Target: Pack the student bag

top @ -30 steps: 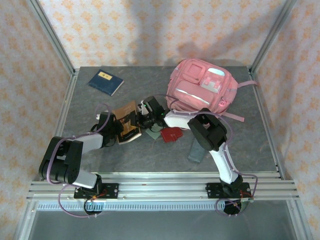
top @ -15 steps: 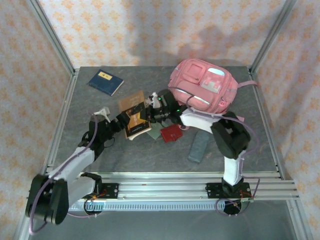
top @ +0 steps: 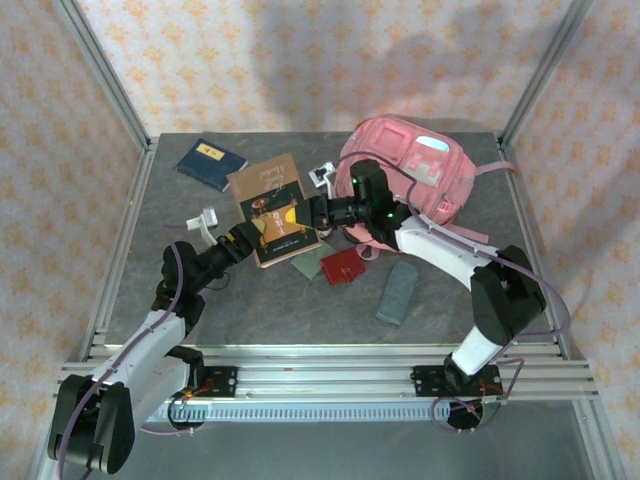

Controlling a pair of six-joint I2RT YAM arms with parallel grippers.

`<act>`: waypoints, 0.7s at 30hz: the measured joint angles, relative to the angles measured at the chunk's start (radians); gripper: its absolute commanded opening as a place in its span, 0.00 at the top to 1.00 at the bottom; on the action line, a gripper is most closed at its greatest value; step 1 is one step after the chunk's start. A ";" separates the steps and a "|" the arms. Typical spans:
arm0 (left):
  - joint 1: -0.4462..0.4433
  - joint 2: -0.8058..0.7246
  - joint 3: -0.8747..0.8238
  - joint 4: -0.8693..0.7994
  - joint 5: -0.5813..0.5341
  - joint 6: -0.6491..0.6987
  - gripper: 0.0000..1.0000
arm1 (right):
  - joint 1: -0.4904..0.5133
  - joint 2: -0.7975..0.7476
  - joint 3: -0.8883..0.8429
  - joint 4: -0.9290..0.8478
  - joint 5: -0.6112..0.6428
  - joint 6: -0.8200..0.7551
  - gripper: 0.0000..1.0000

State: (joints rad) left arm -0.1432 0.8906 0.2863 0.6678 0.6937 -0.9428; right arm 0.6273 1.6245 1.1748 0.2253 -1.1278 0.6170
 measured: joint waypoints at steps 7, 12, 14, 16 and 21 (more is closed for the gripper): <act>0.001 0.017 -0.019 0.196 0.091 -0.089 0.23 | 0.000 -0.011 -0.046 0.087 -0.085 0.055 1.00; 0.002 0.040 -0.033 0.292 0.137 -0.159 0.74 | -0.003 -0.019 -0.046 0.098 -0.088 0.059 0.99; 0.002 0.039 -0.033 0.307 0.143 -0.174 0.93 | -0.010 -0.019 -0.046 0.098 -0.088 0.061 0.99; 0.002 0.030 -0.033 0.316 0.153 -0.182 1.00 | -0.016 -0.019 -0.046 0.089 -0.091 0.058 0.97; 0.001 -0.002 -0.032 0.262 0.154 -0.172 1.00 | -0.015 -0.016 -0.008 -0.034 -0.071 -0.023 0.70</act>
State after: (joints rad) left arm -0.1425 0.8886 0.2539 0.9295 0.8474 -1.1145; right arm 0.6125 1.6085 1.1664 0.1909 -1.1992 0.5945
